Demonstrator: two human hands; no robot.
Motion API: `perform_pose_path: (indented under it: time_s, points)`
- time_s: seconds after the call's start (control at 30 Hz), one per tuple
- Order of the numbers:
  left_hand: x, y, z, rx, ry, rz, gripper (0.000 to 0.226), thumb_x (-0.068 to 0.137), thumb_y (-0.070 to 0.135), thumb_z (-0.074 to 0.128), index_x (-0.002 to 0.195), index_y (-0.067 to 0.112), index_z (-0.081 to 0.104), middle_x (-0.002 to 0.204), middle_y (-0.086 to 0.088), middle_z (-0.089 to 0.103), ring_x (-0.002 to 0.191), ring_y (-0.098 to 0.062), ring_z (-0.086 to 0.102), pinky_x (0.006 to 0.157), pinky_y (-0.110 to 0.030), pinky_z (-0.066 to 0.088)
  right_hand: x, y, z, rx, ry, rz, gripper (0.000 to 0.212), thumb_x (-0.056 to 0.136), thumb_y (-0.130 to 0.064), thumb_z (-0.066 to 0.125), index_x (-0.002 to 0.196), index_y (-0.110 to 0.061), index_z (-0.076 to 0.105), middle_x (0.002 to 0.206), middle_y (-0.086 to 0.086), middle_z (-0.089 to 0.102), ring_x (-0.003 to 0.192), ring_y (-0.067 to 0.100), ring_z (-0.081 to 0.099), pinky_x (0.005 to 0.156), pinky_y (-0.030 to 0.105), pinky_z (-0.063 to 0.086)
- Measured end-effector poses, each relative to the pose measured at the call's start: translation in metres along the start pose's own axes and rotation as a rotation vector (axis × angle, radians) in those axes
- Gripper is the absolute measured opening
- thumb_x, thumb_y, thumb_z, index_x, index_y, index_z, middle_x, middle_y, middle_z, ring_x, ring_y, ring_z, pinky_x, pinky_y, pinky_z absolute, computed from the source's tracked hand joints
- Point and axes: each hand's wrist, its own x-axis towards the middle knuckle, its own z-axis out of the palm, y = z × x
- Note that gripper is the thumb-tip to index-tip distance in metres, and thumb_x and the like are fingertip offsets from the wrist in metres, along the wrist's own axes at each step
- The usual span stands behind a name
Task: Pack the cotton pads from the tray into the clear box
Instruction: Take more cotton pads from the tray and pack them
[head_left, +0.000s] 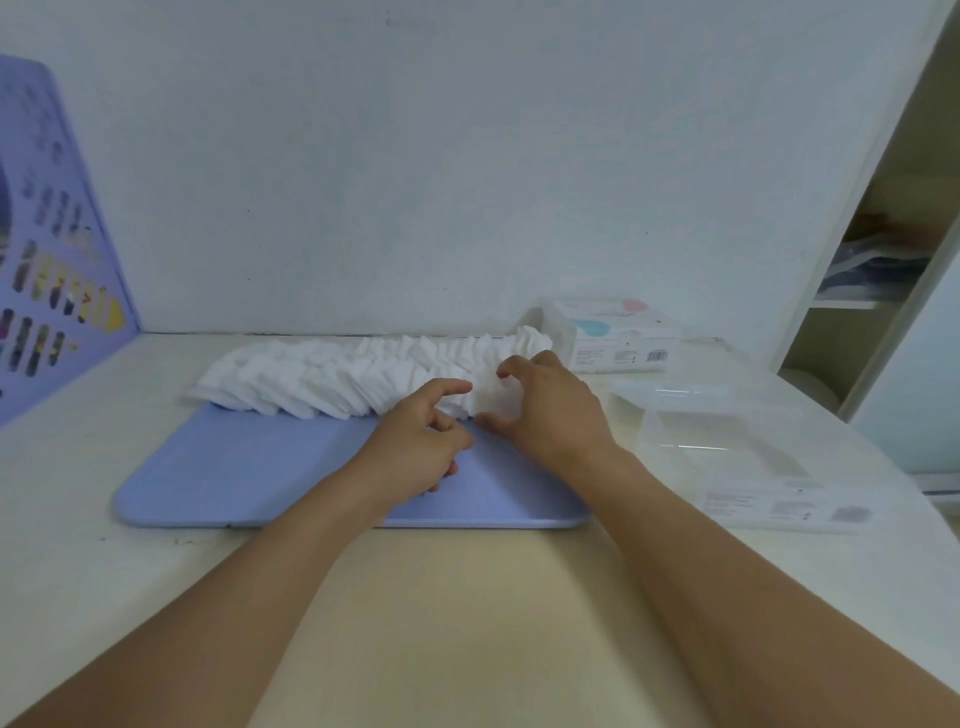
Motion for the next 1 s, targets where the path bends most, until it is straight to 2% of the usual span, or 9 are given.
perform_pose_path:
  time_s: [0.17, 0.4, 0.5, 0.57, 0.67, 0.73, 0.8, 0.9, 1.0]
  points:
    - [0.002, -0.002, 0.003, 0.071, -0.029, 0.0, 0.052, 0.091, 0.014, 0.062, 0.135, 0.04, 0.05, 0.081, 0.013, 0.063, 0.05, 0.002, 0.055, 0.043, -0.016, 0.041, 0.009, -0.002, 0.005, -0.013, 0.086, 0.026, 0.05, 0.088, -0.066, 0.06, 0.115, -0.024, 0.061, 0.103, -0.001, 0.054, 0.086, 0.025, 0.059, 0.067, 0.033, 0.039]
    - [0.003, -0.002, 0.004, 0.077, -0.032, -0.027, 0.055, 0.093, 0.019, 0.065, 0.143, 0.032, 0.048, 0.088, 0.006, 0.062, 0.062, -0.009, 0.057, 0.045, -0.017, 0.042, 0.012, -0.005, 0.005, -0.137, 0.162, -0.037, 0.027, 0.082, -0.036, 0.064, 0.073, -0.021, 0.043, 0.068, -0.004, 0.045, 0.056, 0.019, 0.045, 0.048, 0.03, 0.024]
    - [0.001, 0.0, 0.004, 0.058, -0.04, -0.039, 0.054, 0.093, 0.019, 0.066, 0.143, 0.03, 0.048, 0.09, 0.003, 0.061, 0.062, -0.009, 0.056, 0.045, -0.018, 0.042, 0.012, -0.003, -0.001, -0.141, 0.222, -0.037, 0.014, 0.085, -0.028, 0.06, 0.084, -0.016, 0.054, 0.071, -0.002, 0.049, 0.062, 0.025, 0.05, 0.053, 0.032, 0.031]
    - [0.0, 0.002, 0.002, 0.046, -0.033, -0.046, 0.05, 0.093, 0.02, 0.067, 0.139, 0.03, 0.051, 0.091, 0.002, 0.062, 0.058, -0.007, 0.057, 0.044, -0.019, 0.042, 0.009, -0.001, -0.012, -0.048, 0.321, -0.03, 0.013, 0.085, -0.027, 0.06, 0.089, -0.015, 0.059, 0.075, 0.002, 0.057, 0.067, 0.029, 0.052, 0.058, 0.035, 0.04]
    - [0.001, 0.009, 0.001, -0.058, 0.1, -0.075, 0.028, 0.093, 0.027, 0.067, 0.12, 0.027, 0.063, 0.089, -0.005, 0.069, 0.049, -0.012, 0.056, 0.042, -0.025, 0.041, 0.0, 0.0, -0.036, 0.371, 0.476, -0.049, 0.019, 0.08, -0.029, 0.062, 0.067, -0.023, 0.05, 0.059, -0.007, 0.048, 0.058, 0.019, 0.044, 0.056, 0.033, 0.039]
    - [0.0, 0.019, -0.001, -0.31, 0.195, -0.102, 0.022, 0.095, 0.038, 0.062, 0.107, 0.02, 0.069, 0.089, -0.006, 0.072, 0.053, -0.016, 0.062, 0.046, -0.028, 0.046, -0.007, -0.003, -0.052, 0.936, 0.328, 0.033, 0.028, 0.081, -0.018, 0.064, 0.058, -0.026, 0.053, 0.056, -0.01, 0.049, 0.057, 0.017, 0.047, 0.059, 0.034, 0.05]
    - [-0.003, 0.031, -0.003, -0.603, 0.137, -0.146, 0.04, 0.095, 0.051, 0.057, 0.103, 0.015, 0.072, 0.089, -0.008, 0.074, 0.066, -0.022, 0.072, 0.052, -0.034, 0.055, -0.014, -0.007, -0.058, 1.4, -0.018, 0.157, 0.016, 0.085, -0.007, 0.062, 0.075, -0.018, 0.068, 0.063, -0.002, 0.064, 0.059, 0.019, 0.064, 0.062, 0.032, 0.057]
    - [-0.013, 0.041, 0.0, -0.759, -0.087, -0.168, 0.052, 0.093, 0.051, 0.055, 0.114, 0.006, 0.07, 0.1, -0.015, 0.077, 0.081, -0.032, 0.076, 0.056, -0.036, 0.059, -0.018, -0.008, -0.06, 1.462, -0.236, 0.196, 0.012, 0.089, -0.004, 0.058, 0.082, -0.007, 0.068, 0.062, 0.002, 0.065, 0.055, 0.018, 0.066, 0.058, 0.029, 0.058]
    - [-0.019, 0.041, 0.003, -0.748, -0.138, -0.11, 0.03, 0.097, 0.017, 0.056, 0.117, -0.002, 0.066, 0.1, -0.023, 0.075, 0.082, -0.032, 0.076, 0.06, -0.032, 0.06, -0.016, -0.006, -0.061, 1.444, -0.234, 0.183, 0.01, 0.089, -0.006, 0.059, 0.086, -0.006, 0.069, 0.072, 0.005, 0.066, 0.062, 0.02, 0.066, 0.063, 0.031, 0.059]
